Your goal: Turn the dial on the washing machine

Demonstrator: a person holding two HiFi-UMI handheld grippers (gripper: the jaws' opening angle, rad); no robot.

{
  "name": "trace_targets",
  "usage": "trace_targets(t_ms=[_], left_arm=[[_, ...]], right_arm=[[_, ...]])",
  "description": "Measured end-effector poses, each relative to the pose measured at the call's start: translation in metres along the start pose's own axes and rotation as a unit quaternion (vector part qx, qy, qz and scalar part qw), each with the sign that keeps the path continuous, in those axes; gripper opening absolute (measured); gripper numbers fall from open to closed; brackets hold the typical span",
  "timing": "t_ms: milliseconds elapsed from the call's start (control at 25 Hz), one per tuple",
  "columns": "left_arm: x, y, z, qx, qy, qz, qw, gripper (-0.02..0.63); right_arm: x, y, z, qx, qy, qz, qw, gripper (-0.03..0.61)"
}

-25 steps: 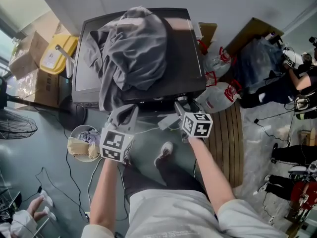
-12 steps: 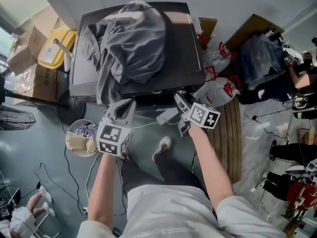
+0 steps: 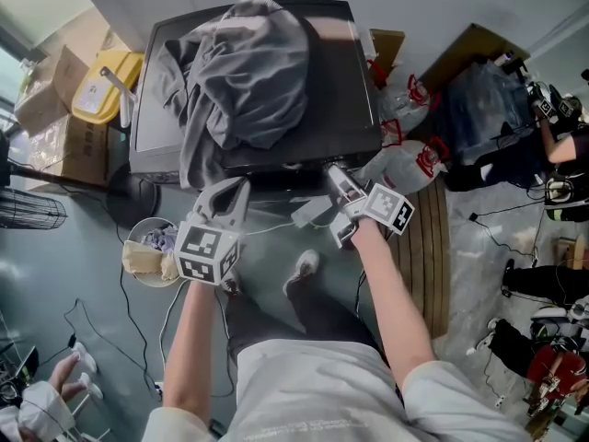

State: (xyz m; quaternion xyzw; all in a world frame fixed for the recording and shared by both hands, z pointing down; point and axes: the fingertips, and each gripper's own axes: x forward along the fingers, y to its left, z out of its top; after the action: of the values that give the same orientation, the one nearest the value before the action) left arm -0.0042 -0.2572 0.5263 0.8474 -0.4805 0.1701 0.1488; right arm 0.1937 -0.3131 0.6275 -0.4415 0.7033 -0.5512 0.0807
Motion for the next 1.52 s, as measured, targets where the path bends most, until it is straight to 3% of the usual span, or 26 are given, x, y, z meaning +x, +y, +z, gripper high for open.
trace_targets(t_ms=[120,200,320,440,560,720,800,960,1120,1240,1320,1520], left_arm=[[-0.001,0.0,-0.002,-0.004,0.002,0.001,1.0,0.008],[-0.001,0.0,-0.003,-0.005,0.003,-0.001,1.0,0.008],[-0.001,-0.001,-0.004,-0.006,0.005,-0.004,1.0,0.008],[-0.002,0.0,-0.005,-0.01,0.003,-0.003,0.9999,0.008],[-0.003,0.002,-0.007,-0.011,0.006,-0.001,0.9999,0.008],[-0.006,0.004,-0.01,-0.011,0.008,0.001,0.9999,0.008],[-0.007,0.005,-0.011,-0.011,0.009,0.002,0.9999,0.008],[-0.008,0.007,-0.014,-0.013,0.012,0.004,0.9998,0.008],[-0.008,0.008,-0.016,-0.012,0.015,0.004,0.9998,0.008],[-0.009,0.009,-0.018,-0.012,0.017,0.005,0.9998,0.008],[-0.009,0.01,-0.018,-0.014,0.017,0.007,0.9997,0.008],[-0.011,0.016,-0.02,-0.028,0.016,0.017,0.9993,0.008]], right_arm=[[-0.001,-0.003,0.0,0.035,-0.003,0.013,0.999,0.275],[-0.002,-0.002,0.001,0.023,-0.011,0.012,1.0,0.275],[-0.005,0.001,0.003,-0.051,-0.024,-0.01,0.998,0.276],[-0.004,0.003,-0.001,-0.148,-0.014,-0.036,0.988,0.284],[-0.003,0.007,-0.009,-0.268,0.006,-0.067,0.961,0.291],[-0.003,0.006,-0.014,-0.431,0.024,-0.13,0.893,0.291],[-0.003,0.007,-0.011,-0.469,0.016,-0.149,0.871,0.291],[-0.001,0.009,-0.007,-0.476,0.004,-0.171,0.863,0.29],[0.001,0.014,-0.003,-0.504,-0.007,-0.182,0.844,0.283],[0.002,0.014,-0.004,-0.503,-0.006,-0.181,0.845,0.265],[0.0,0.014,-0.003,-0.49,-0.004,-0.178,0.853,0.262],[-0.001,0.011,-0.002,-0.418,-0.006,-0.139,0.898,0.261]])
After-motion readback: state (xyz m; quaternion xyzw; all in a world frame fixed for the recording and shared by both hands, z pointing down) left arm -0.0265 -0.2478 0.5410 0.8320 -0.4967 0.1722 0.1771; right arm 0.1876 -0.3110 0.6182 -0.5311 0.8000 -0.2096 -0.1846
